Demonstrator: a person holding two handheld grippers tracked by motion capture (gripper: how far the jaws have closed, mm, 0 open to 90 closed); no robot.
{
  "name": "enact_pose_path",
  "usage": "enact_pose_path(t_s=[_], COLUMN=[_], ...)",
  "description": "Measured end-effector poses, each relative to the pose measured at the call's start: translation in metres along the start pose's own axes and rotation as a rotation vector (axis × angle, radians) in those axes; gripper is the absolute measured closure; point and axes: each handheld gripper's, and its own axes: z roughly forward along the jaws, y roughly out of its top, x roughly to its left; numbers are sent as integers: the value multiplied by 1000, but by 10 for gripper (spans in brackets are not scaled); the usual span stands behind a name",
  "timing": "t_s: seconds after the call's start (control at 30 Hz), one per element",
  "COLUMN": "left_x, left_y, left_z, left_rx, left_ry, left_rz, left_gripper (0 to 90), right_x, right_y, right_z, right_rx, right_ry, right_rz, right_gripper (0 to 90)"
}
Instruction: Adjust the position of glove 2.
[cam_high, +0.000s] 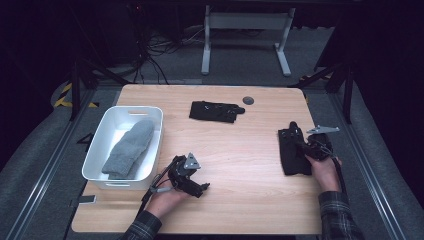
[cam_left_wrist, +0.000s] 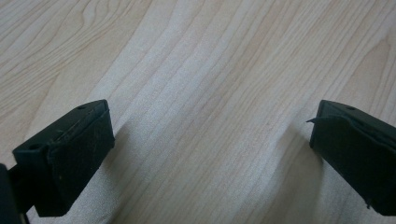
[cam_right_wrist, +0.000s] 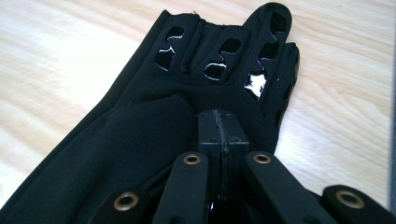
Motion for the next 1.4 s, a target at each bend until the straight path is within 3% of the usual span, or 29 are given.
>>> enact_pose_path(t_s=[0.07, 0.1, 0.67, 0.7, 0.93, 1.4], left_x=[0, 0, 0, 0, 0, 0], left_y=[0, 0, 0, 0, 0, 0], left_z=[0, 0, 0, 0, 0, 0], left_rx=[0, 0, 0, 0, 0, 0], left_ry=[0, 0, 0, 0, 0, 0], left_rz=[0, 0, 1, 0, 0, 0], left_gripper=[2, 2, 2, 2, 1, 2], right_x=[2, 11, 75, 85, 114, 151], right_y=[0, -1, -6, -7, -8, -15], right_z=[0, -2, -16, -17, -20, -30], right_rx=[2, 8, 56, 58, 67, 88], right_ry=[4, 16, 106, 116, 169, 237], right_rz=[-4, -19, -108, -129, -176, -227], right_gripper=[900, 900, 900, 900, 900, 900])
